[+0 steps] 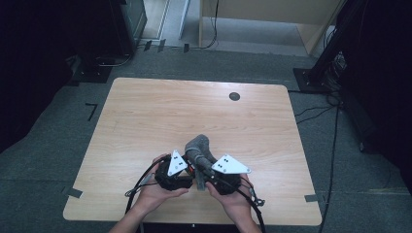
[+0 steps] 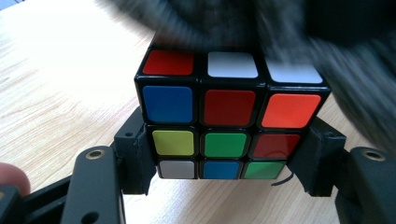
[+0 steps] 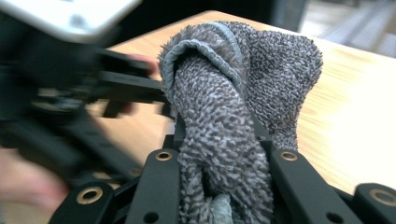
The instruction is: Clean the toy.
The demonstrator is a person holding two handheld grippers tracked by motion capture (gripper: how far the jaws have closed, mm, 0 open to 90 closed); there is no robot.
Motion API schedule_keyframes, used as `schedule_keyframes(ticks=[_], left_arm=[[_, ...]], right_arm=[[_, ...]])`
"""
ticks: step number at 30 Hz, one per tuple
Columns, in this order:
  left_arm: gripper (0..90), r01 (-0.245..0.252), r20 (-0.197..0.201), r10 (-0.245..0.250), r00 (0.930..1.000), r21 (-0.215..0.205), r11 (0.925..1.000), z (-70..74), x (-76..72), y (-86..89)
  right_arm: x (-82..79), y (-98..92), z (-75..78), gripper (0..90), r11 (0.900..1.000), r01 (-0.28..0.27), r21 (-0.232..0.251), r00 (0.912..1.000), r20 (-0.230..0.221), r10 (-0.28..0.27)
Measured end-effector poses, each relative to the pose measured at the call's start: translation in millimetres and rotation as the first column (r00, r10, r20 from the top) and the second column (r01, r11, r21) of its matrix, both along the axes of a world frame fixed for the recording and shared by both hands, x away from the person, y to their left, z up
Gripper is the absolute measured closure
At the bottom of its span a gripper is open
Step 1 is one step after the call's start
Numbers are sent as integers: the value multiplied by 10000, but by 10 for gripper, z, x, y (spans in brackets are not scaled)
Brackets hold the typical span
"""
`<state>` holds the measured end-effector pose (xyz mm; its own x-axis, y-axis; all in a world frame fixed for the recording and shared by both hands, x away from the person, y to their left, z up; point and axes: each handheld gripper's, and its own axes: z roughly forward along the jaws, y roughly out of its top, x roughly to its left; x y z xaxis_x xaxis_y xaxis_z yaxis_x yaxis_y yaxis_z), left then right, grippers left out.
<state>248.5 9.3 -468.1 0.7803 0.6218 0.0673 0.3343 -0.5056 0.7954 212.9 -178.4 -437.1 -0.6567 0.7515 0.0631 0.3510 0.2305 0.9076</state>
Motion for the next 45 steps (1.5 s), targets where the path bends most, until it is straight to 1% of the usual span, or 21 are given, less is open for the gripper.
schedule_keyframes(ticks=[2,4,6,8,10,14,16,18,22,24,26,28,30,32,34,35,38,39,41,43,45], left_arm=[[345,-9,-19,9,10000,-98,10000,3,0,13],[345,37,-82,-39,10000,-262,9996,16,6,29],[345,117,-38,-118,9999,-265,9996,22,6,32],[345,257,-149,-262,9995,-341,9991,19,10,29],[346,312,-205,-319,9993,-331,9990,11,14,26],[345,290,-280,-299,9992,-336,9990,6,22,39],[345,248,-272,-258,9993,-375,9990,3,23,50],[345,186,-244,-196,9995,-392,9991,9,20,51],[345,228,-187,-236,9995,-446,9987,22,13,53],[345,236,-189,-247,9995,-532,9983,28,10,53],[345,203,-136,-211,9997,-562,9982,34,6,56],[345,204,-89,-209,9997,-515,9985,37,3,60],[345,209,-38,-211,9998,-556,9982,42,-3,68],[345,305,33,-303,9995,-605,9977,50,-11,67],[346,571,278,-558,9981,-501,9971,56,-43,39],[346,656,411,-638,9971,-439,9969,59,-57,23],[345,602,497,-584,9971,-368,9975,76,-63,8],[345,586,459,-569,9973,-361,9976,74,-61,11],[346,588,501,-572,9971,-305,9978,64,-71,7],[346,783,708,-771,9945,-141,9968,56,-107,-23],[346,929,978,-929,9909,44,9957,62,-143,-45]], right_arm=[[-31,65,15,736,9994,-148,-313,9996,238,155],[-7,34,26,736,9996,-202,-194,9996,189,206],[31,-44,28,737,9996,181,-194,9998,76,-180],[65,-133,19,737,9981,623,-25,9979,-203,-623],[53,-134,14,738,9975,705,2,9971,-279,-705],[-51,37,27,738,9998,32,-177,9999,146,-30],[-77,92,30,737,9996,-59,-287,9996,259,66],[-54,69,31,736,9997,-120,-196,9997,222,125],[35,-108,16,737,9978,653,-98,9978,-104,-654],[35,-141,16,739,9970,769,-13,9968,-194,-769],[-11,-85,32,740,9977,662,-156,9978,70,-661],[-58,0,46,740,9996,212,-211,9993,308,-205],[-88,55,59,740,9995,77,-292,9992,385,-66],[-69,26,65,740,10000,27,-69,9993,383,-24],[-40,-32,69,741,9997,244,-1,9989,401,-244],[-15,-83,73,741,9985,538,-34,9978,392,-536],[20,-179,68,743,9953,956,157,9953,168,-959],[10,-174,67,744,9952,951,231,9953,148,-954],[-41,-98,75,744,9975,704,96,9971,288,-706],[-98,11,84,743,9999,12,159,9990,444,-19],[-136,92,103,744,9998,-195,-99,9979,619,200]])
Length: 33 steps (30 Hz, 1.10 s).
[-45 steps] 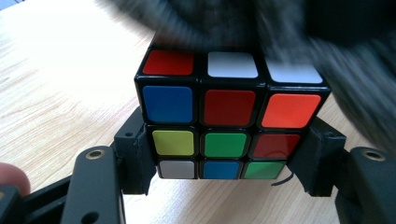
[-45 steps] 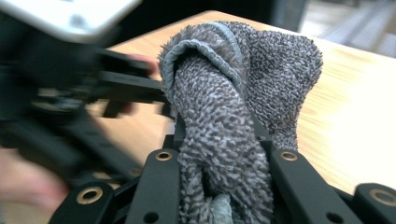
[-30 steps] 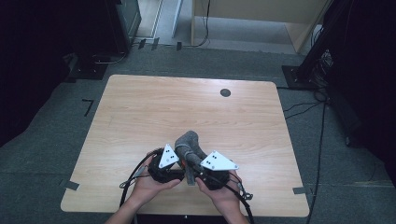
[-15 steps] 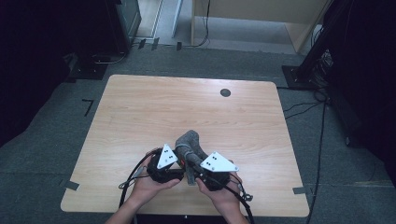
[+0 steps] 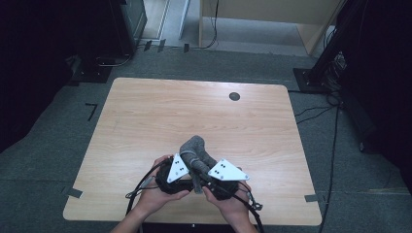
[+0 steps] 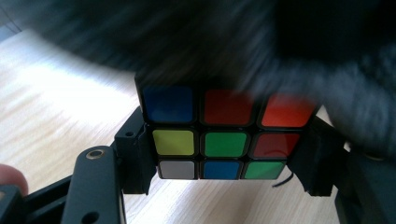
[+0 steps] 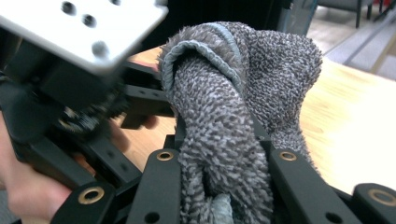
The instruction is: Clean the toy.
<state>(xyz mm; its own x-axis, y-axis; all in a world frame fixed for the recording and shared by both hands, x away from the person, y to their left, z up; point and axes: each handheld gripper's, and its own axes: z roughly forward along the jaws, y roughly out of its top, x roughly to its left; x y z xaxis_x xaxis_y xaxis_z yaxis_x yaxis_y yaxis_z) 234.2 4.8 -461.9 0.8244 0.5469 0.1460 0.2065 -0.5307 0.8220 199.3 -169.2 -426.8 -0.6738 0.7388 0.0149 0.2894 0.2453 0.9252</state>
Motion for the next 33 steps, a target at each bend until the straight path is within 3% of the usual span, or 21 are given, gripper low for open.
schedule_keyframes(ticks=[3,7,10,12,14,17,21,22,24,27,28,31,33], left_arm=[[346,66,184,-64,9998,-130,9999,35,-13,8],[346,-94,190,101,9998,-363,9993,63,15,64],[346,-112,172,120,9998,-421,9991,58,18,69],[346,73,204,-64,9998,-404,9992,45,-6,36],[346,261,386,-252,9989,-237,9994,34,-40,-2],[346,342,364,-329,9988,-357,9988,45,-38,16],[346,266,291,-247,9993,-657,9975,66,-16,60],[346,280,284,-261,9993,-679,9973,68,-13,61],[346,302,302,-284,9991,-621,9976,64,-15,53],[346,316,362,-297,9989,-524,9981,54,-24,45],[346,301,378,-282,9989,-517,9982,53,-24,52],[346,336,378,-312,9988,-642,9974,59,-13,78],[346,445,375,-412,9984,-920,9948,63,-6,107]], right_arm=[[46,-75,26,743,9995,141,279,9999,33,-142],[125,-278,24,744,9925,1102,532,9936,-315,-1086],[87,-245,31,741,9945,863,587,9961,-244,-850],[32,-138,42,741,9978,193,638,9998,-53,-190],[-9,-55,49,741,9989,-67,462,9999,78,63],[22,-95,59,742,9991,71,419,9999,121,-76],[106,-295,55,742,9923,1033,681,9946,-208,-1021],[103,-311,58,742,9913,1050,794,9943,-256,-1032],[52,-244,69,741,9946,882,547,9960,65,-887],[-36,-65,73,740,9994,-14,332,9993,367,2],[-47,-30,73,740,9998,-74,190,9989,459,65],[12,-95,74,741,9987,-25,503,9998,215,14],[88,-255,80,741,9953,748,622,9972,-82,-744]])
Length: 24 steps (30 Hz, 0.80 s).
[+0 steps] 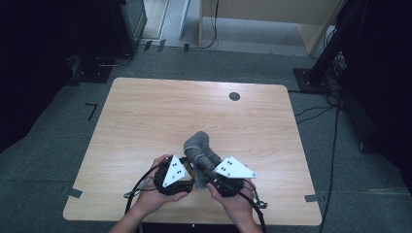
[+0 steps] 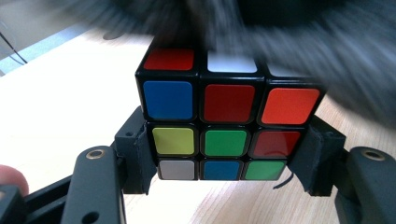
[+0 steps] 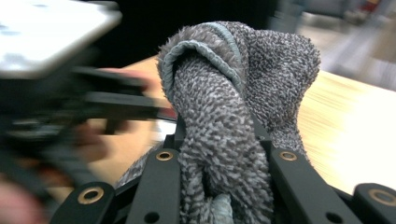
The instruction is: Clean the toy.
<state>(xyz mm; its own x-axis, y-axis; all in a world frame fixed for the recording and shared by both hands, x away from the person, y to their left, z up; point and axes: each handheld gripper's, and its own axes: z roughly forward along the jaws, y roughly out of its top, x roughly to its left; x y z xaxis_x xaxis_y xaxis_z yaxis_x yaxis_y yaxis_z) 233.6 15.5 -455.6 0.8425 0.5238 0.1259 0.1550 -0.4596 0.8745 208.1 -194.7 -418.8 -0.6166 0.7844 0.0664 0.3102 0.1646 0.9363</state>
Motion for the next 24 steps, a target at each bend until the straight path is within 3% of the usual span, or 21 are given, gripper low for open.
schedule_keyframes(ticks=[3,6,10,14,18,22,24], left_arm=[[346,257,-92,-264,9996,-709,9972,21,21,74],[346,577,-127,-602,9981,-1466,9875,26,42,149],[345,1066,0,-1086,9941,-1916,9757,22,29,188],[346,1187,124,-1187,9929,-2029,9720,32,27,216],[345,1293,234,-1272,9916,-2157,9679,52,23,245],[345,1402,137,-1402,9900,-1894,9718,26,35,237],[345,1414,124,-1414,9899,-1670,9758,-2,31,210]], right_arm=[[60,-224,29,740,9952,714,667,9968,-402,-688],[71,-310,61,739,9919,534,1150,9979,-421,-488],[73,-254,40,738,9896,152,1433,9976,-690,-53],[73,-225,-2,739,9830,-23,1836,9951,-970,205],[107,-213,-67,740,9857,-75,1682,9915,-1267,291],[113,-228,-61,739,9839,-133,1782,9899,-1364,380],[92,-261,-9,740,9739,-232,2258,9914,-1203,515]])
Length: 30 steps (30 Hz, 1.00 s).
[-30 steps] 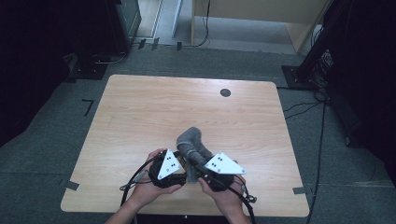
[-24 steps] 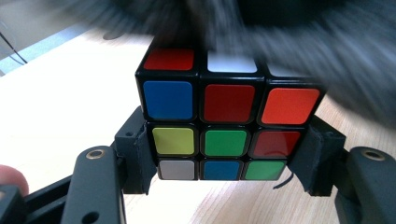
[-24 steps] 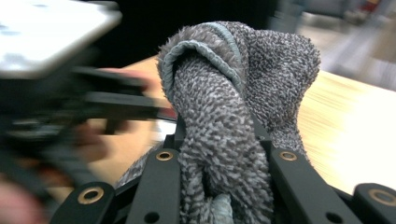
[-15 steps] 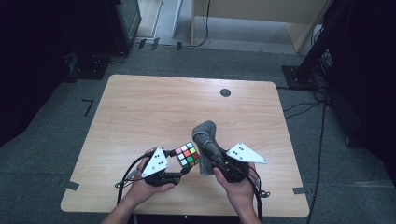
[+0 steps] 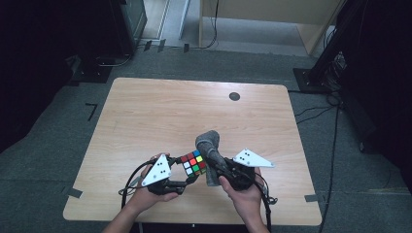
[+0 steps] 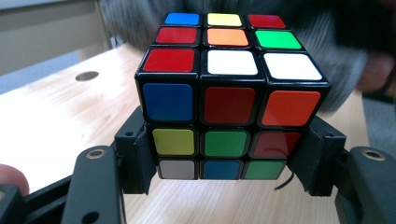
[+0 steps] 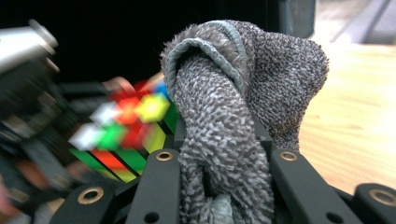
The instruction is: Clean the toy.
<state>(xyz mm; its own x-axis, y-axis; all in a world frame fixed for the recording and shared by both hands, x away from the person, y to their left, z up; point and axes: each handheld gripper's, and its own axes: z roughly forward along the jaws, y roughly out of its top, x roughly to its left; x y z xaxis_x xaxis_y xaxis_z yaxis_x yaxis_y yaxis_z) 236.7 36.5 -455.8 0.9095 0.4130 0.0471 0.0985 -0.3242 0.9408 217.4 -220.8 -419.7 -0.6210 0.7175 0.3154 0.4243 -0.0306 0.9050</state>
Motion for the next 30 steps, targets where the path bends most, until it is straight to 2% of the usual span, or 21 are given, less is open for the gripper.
schedule_keyframes(ticks=[2,5,10,12,14,16,20,24,27,30], left_arm=[[345,70,1,-70,10000,59,10000,-14,-10,-24],[345,-15,200,14,9998,19,10000,6,-32,-33],[345,122,266,-108,9996,-521,9986,61,-45,24],[345,197,215,-186,9996,-496,9986,55,-37,33],[345,238,131,-233,9996,-428,9988,32,-30,20],[345,204,204,-199,9996,-255,9995,18,-38,-2],[345,179,310,-167,9994,-382,9991,51,-52,8],[345,179,191,-166,9997,-681,9975,81,-39,51],[345,193,118,-187,9998,-530,9984,54,-25,37],[345,104,192,-102,9998,-122,9999,17,-32,-9]], right_arm=[[-20,-16,50,740,9995,-117,285,9999,104,114],[-28,-18,58,742,9989,-153,451,9999,85,150],[33,-22,-74,744,9977,-142,670,9980,-597,182],[51,-25,-106,744,9970,-176,750,9962,-842,239],[51,-39,-80,744,9966,-214,794,9963,-817,279],[31,-54,-27,744,9943,-248,1034,9971,-689,320],[12,-58,6,744,9923,-297,1199,9978,-557,366],[58,-32,-122,744,9939,-178,1092,9939,-1060,295],[66,-43,-127,744,9933,-176,1140,9925,-1182,311],[34,-67,-40,743,9899,-223,1402,9954,-892,351]])
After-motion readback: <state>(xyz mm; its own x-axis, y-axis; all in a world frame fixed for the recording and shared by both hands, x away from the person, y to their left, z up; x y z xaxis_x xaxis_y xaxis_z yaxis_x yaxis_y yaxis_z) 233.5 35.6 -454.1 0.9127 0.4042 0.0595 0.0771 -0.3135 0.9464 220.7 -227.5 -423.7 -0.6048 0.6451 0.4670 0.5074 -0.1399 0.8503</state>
